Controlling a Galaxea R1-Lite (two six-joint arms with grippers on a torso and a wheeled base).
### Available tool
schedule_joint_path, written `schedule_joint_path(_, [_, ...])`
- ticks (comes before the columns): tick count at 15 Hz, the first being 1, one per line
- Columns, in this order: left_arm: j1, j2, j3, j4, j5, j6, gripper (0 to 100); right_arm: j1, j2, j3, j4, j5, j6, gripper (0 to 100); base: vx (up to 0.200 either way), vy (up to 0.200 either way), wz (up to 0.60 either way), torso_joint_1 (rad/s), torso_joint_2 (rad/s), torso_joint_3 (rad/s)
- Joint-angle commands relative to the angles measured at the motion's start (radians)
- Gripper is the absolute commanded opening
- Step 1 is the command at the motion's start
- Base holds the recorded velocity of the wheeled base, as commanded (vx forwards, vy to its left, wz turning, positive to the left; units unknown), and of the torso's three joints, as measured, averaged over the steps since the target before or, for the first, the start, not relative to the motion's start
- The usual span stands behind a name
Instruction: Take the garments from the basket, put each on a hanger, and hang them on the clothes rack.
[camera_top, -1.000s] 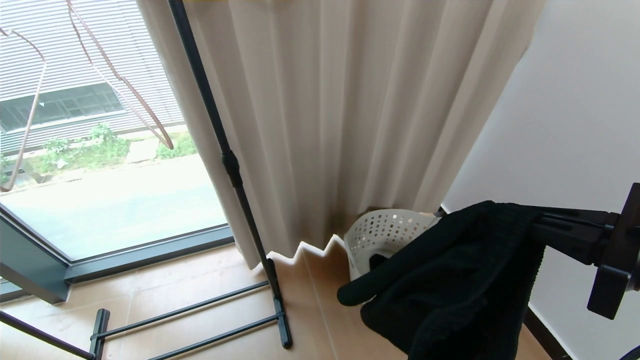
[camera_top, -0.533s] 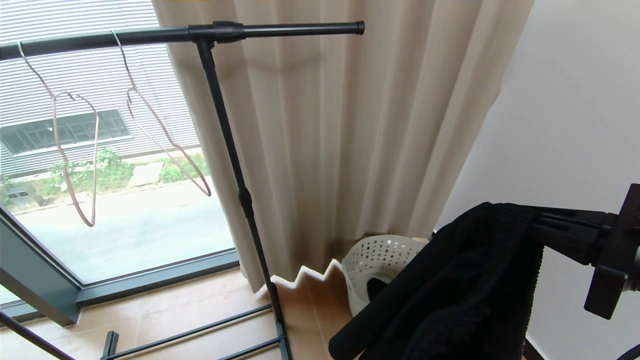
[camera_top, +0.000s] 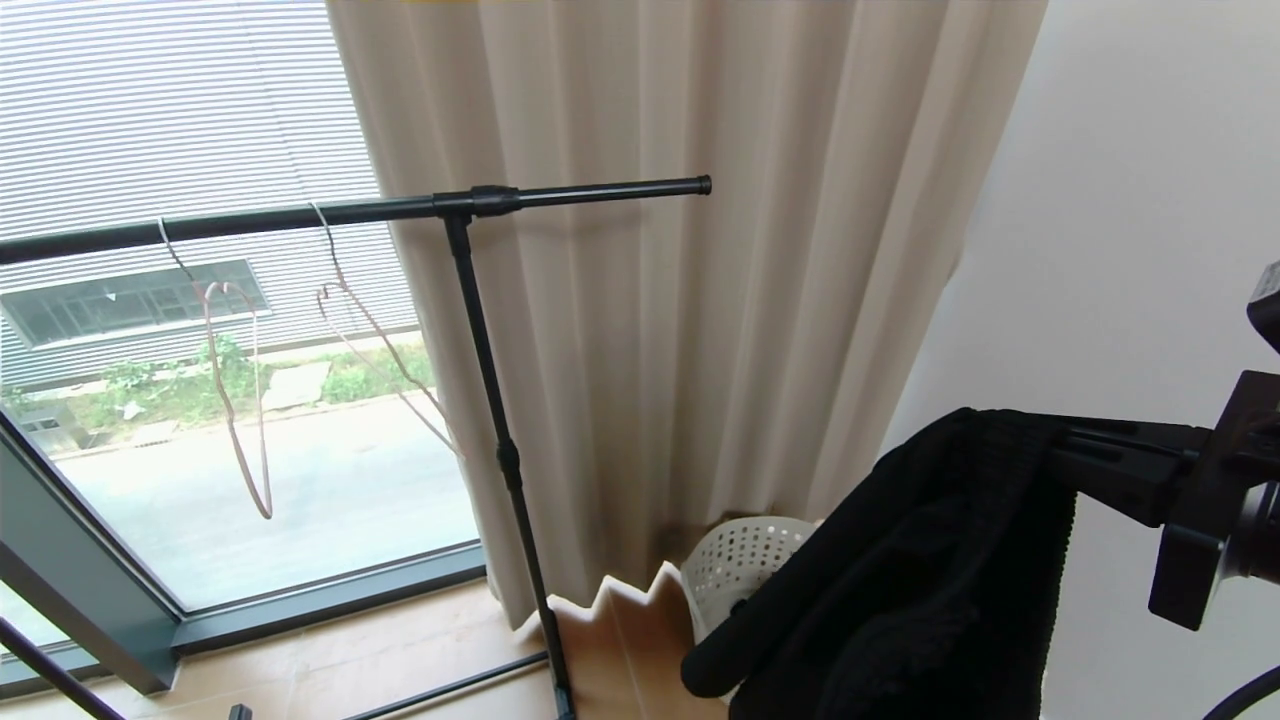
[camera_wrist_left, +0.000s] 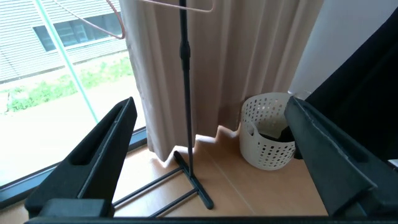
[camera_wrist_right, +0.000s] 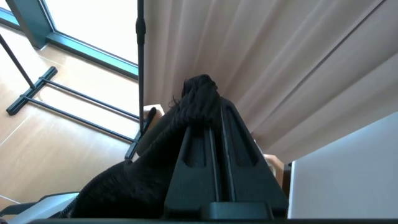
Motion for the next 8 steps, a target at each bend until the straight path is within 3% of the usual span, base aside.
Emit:
schedule_joint_path(1, [0.0, 0.001, 0.001, 0.0, 0.0, 0.0, 100, -0.001, 0.012, -0.002, 0.0, -0.001, -0.001, 0, 0.0, 0.0, 0.0, 0.212, -0.49, -0.266])
schedule_joint_path(8, [0.0, 0.001, 0.001, 0.0, 0.003, -0.001, 100, -0.001, 0.023, 0.006, 0.0, -0.001, -0.002, 0, 0.0, 0.0, 0.0, 0.178, -0.39, -0.214])
